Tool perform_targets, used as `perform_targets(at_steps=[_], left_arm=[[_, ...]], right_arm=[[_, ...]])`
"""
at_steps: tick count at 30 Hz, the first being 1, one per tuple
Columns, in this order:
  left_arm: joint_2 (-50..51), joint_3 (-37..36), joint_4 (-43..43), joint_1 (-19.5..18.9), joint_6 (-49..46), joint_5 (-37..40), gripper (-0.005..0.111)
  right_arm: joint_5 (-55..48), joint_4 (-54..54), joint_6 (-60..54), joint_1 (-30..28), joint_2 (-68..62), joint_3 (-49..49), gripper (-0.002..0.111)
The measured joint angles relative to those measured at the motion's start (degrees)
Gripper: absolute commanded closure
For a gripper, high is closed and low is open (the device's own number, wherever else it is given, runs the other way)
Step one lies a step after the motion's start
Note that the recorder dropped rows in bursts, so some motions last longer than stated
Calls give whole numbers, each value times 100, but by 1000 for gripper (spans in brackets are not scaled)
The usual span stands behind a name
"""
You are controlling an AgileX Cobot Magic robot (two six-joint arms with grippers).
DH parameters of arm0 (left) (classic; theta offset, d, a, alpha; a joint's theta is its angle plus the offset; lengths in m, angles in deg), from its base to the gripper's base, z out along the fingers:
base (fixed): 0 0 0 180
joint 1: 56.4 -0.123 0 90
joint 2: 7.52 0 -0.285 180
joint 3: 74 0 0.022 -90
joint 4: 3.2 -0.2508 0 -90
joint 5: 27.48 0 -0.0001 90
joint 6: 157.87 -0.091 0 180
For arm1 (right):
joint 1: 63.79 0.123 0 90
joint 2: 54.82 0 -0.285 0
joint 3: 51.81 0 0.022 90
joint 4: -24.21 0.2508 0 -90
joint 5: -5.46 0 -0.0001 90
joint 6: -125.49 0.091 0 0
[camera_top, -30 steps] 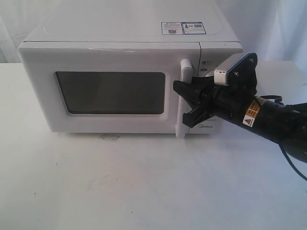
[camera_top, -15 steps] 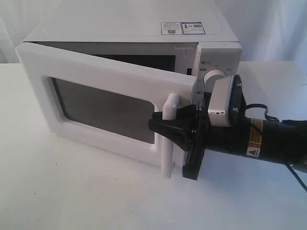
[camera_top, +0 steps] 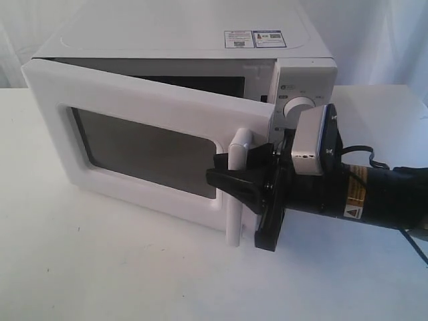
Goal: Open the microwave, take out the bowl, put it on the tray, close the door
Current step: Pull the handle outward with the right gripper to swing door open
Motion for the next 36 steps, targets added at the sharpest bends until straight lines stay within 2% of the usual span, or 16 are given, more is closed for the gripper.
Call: perform_targets(at_steps=[3, 12, 27, 32, 36], left_arm=[[0, 0, 0, 0, 0, 0, 107], [0, 0, 0, 0, 0, 0, 107], [0, 0, 0, 0, 0, 0, 107], [0, 0, 0, 0, 0, 0, 107], [0, 0, 0, 0, 0, 0, 107]], right_arm=[[-16, -45, 89, 0, 24, 0, 55], [-670, -438, 876, 25, 525, 11, 55], [-2206, -2342, 3363, 71, 2401, 33, 56], [-2709, -3102, 4258, 71, 2981, 45, 64], [-3410, -3545, 4974, 71, 3362, 45, 77]])
